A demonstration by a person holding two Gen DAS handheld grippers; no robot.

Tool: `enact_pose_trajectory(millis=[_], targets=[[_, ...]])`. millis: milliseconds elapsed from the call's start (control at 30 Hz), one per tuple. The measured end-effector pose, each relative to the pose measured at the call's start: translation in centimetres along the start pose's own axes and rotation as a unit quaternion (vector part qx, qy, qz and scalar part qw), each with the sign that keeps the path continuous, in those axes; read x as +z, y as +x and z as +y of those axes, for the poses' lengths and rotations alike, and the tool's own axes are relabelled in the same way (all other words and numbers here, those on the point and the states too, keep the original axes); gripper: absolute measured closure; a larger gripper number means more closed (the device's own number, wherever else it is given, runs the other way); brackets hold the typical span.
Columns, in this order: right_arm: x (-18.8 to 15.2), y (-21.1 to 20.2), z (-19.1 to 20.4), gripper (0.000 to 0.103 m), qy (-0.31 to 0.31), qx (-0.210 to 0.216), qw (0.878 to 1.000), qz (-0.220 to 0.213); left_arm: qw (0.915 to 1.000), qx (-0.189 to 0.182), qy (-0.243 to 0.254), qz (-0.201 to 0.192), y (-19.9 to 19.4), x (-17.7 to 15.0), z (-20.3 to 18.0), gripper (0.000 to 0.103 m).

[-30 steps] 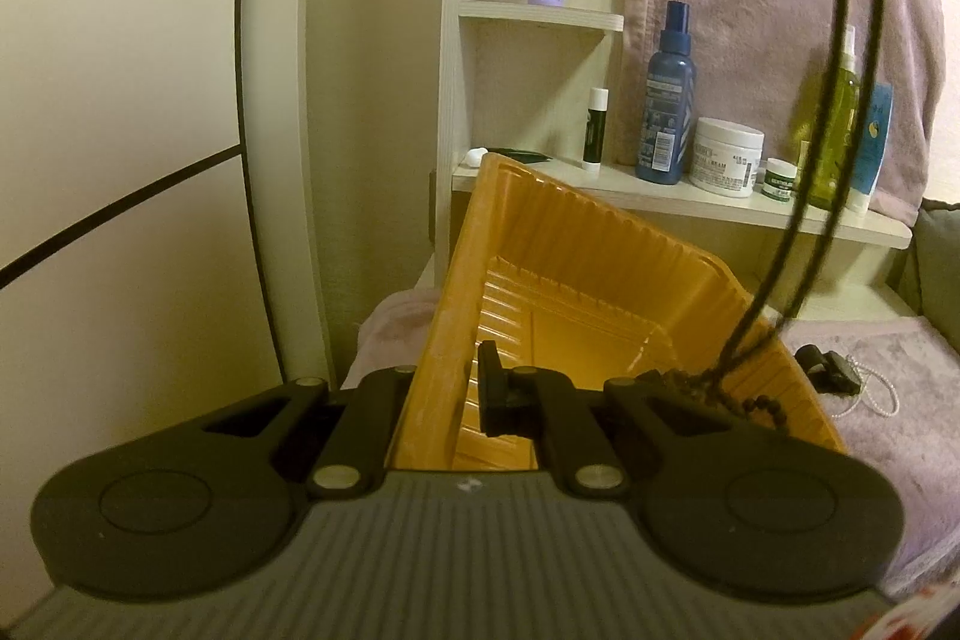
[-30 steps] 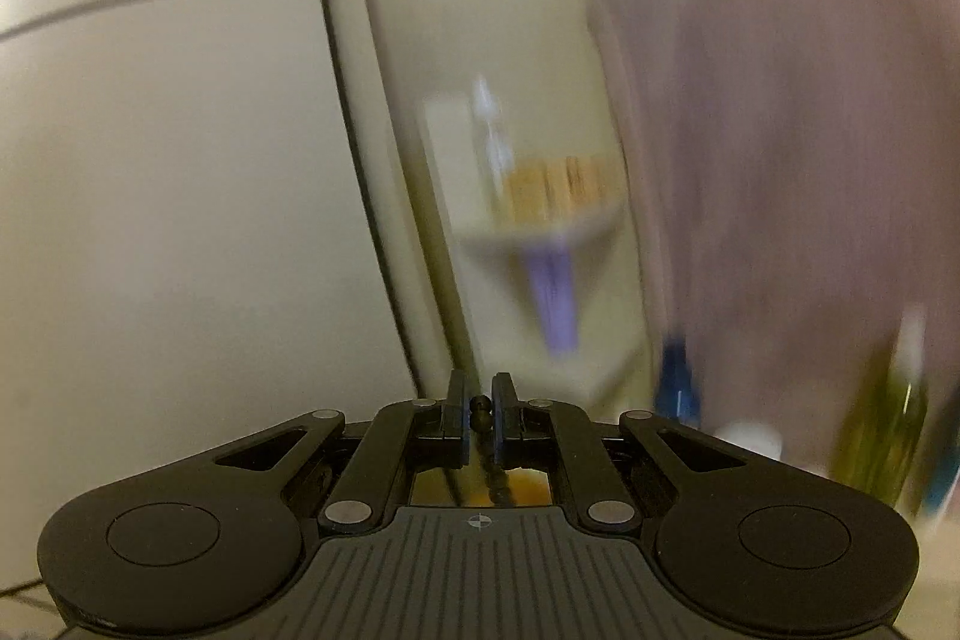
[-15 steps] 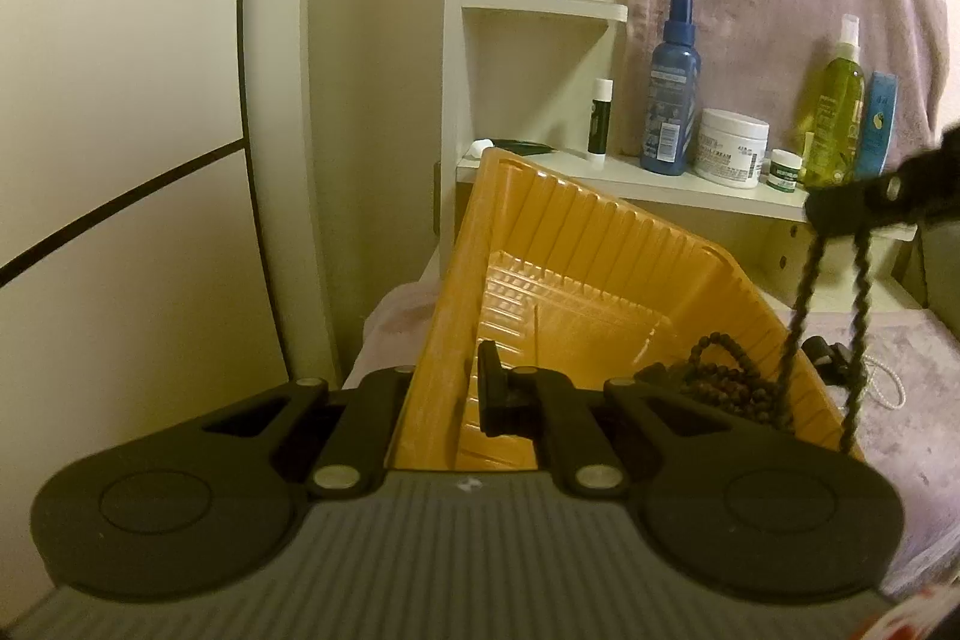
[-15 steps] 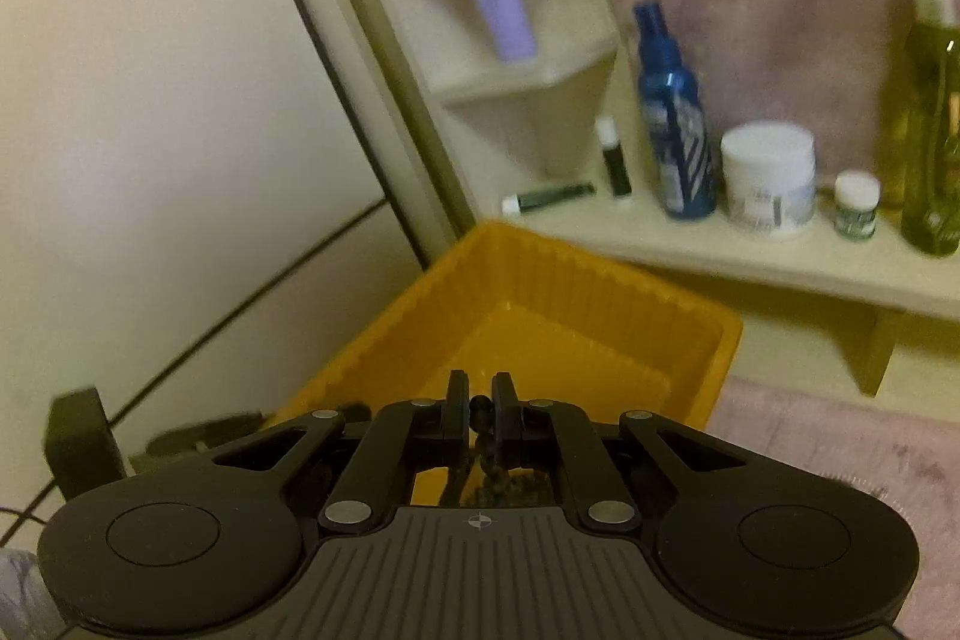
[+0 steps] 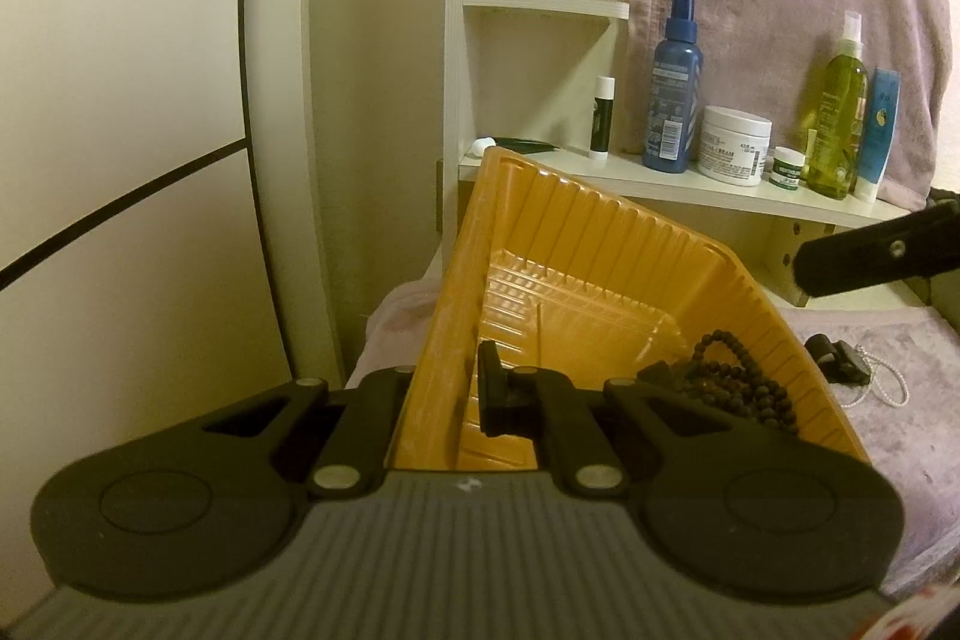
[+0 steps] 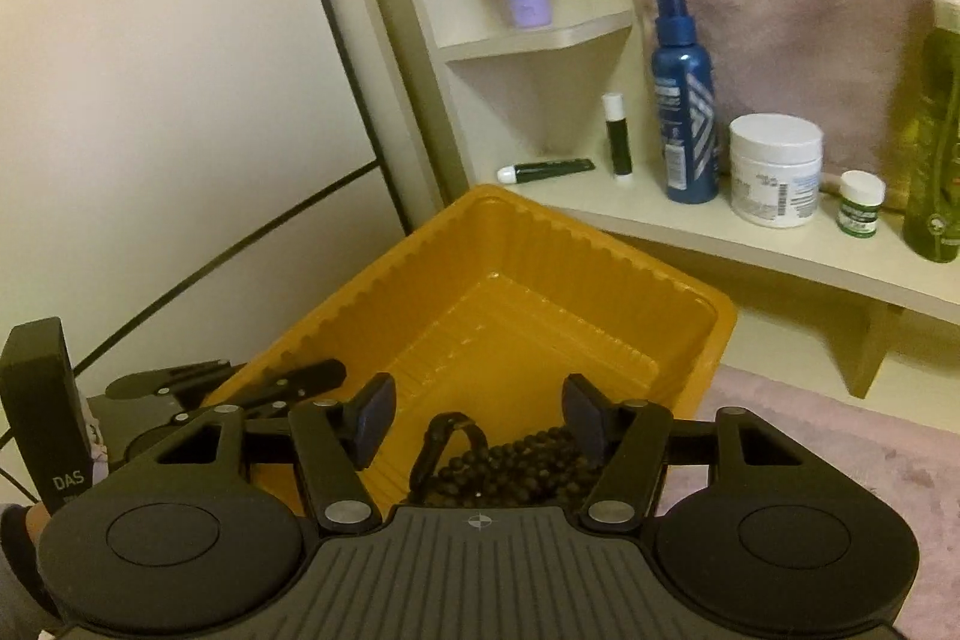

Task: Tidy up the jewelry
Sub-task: 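Move the right gripper to the black watch on the pile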

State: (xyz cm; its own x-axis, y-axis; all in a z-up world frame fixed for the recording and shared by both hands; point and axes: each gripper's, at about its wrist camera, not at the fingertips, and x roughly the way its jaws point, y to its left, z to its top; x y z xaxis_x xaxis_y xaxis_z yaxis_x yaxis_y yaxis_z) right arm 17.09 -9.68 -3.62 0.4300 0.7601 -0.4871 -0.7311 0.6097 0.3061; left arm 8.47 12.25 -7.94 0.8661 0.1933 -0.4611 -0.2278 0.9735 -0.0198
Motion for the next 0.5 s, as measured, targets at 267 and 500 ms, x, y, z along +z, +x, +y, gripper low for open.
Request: enact_pose_trajectory(millis=[267,500], targets=[[-3.1,-3.6,-3.0,0.041,0.019,-0.055,0.998,-0.02,1.0,0.001,0.004,0.0,0.1,0.0,0.0,0.097],[-6.3,-6.1,-8.8,0.041,0.064,-0.134,0.989,-0.008,1.0,0.003,0.006,0.004,0.1,-0.1,0.0,0.096]])
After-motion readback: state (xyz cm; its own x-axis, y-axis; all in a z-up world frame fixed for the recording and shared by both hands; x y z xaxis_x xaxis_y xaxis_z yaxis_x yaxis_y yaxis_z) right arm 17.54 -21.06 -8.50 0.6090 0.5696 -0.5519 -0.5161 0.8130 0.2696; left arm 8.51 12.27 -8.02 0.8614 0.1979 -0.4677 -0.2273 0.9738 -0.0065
